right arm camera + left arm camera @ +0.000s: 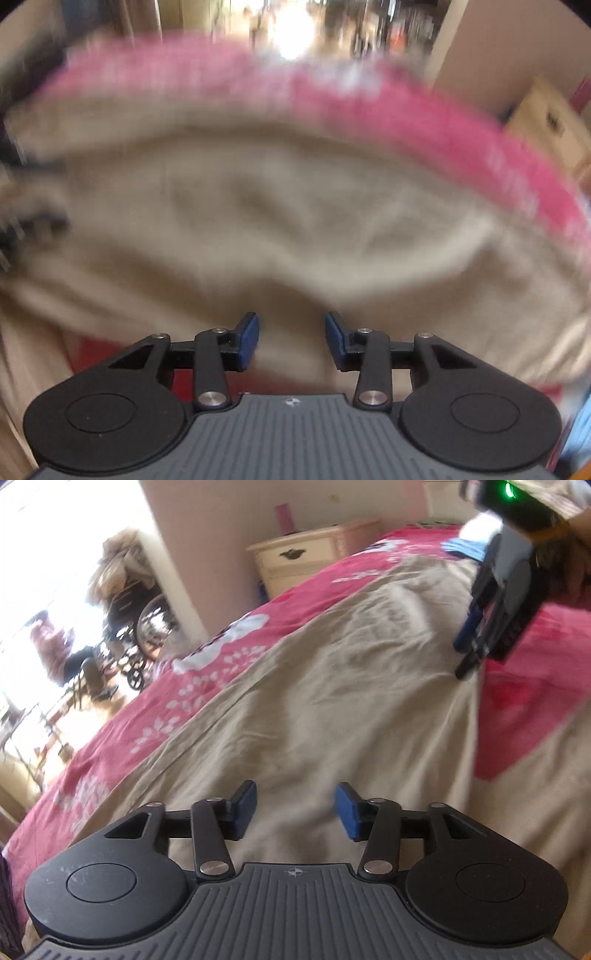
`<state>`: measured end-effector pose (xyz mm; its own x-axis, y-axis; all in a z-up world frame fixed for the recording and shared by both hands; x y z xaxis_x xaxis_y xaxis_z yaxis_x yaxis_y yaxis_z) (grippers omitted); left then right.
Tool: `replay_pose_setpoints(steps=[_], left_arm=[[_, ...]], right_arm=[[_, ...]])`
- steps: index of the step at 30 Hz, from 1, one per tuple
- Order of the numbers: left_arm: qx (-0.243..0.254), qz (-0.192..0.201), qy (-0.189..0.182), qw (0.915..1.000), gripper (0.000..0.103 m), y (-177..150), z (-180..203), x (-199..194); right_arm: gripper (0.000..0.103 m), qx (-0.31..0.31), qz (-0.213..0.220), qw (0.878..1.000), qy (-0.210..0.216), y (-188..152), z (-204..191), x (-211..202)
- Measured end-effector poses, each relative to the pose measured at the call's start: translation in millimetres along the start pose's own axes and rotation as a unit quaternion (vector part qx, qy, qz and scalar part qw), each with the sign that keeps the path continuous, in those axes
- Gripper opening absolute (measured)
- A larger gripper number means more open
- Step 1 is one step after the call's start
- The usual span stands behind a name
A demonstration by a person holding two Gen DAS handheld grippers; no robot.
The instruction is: Fold clothes
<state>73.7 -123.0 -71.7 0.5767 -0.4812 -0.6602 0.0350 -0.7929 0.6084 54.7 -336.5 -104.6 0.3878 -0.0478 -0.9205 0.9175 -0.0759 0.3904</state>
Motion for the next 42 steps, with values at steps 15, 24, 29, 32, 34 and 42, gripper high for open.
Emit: replay_pose_setpoints(steps=[15,24,29,32,34,42], left_arm=[[0.031,0.016,-0.002,0.9994,0.057,-12.3,23.7,-18.1],[0.048,0.020,0.004,0.9986,0.057,-15.5,35.2,-19.0],[0.055,0.028,0.005,0.9981,0.057,-11.5,36.7,-25.6],[0.054,0.038,0.004,0.9978,0.057,-6.9,34.7,-30.5],[0.048,0.043,0.004,0.9979,0.057,-0.9,34.1,-25.4],[0.030,0.021,-0.016,0.9992,0.057,4.0,44.3,2.4]], right_arm=[[0.042,0.040,0.030,0.998,0.034,-18.7,-30.4,-4.8],[0.041,0.054,0.070,0.996,0.029,1.3,-22.6,-42.1],[0.041,0.062,0.036,0.997,0.036,-5.9,-30.9,-6.9],[0.040,0.077,0.065,0.994,0.050,-28.6,-24.3,-7.1],[0.040,0.081,0.061,0.994,0.050,-25.1,-24.5,-6.4],[0.041,0.058,0.069,0.995,0.046,-32.3,-19.8,-26.0]])
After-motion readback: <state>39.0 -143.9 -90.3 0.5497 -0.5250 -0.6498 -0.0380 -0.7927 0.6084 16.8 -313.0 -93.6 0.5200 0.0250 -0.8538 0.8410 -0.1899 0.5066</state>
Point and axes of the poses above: each gripper's, at about its wrist camera, not at the fingertips, and x roughly the way its jaws point, z to its right, y to its top, the point moved 4 cm from there along x, roughly the way its jaws point, and after that the axes turned 12 degrees about x, right-handed, at the moved point
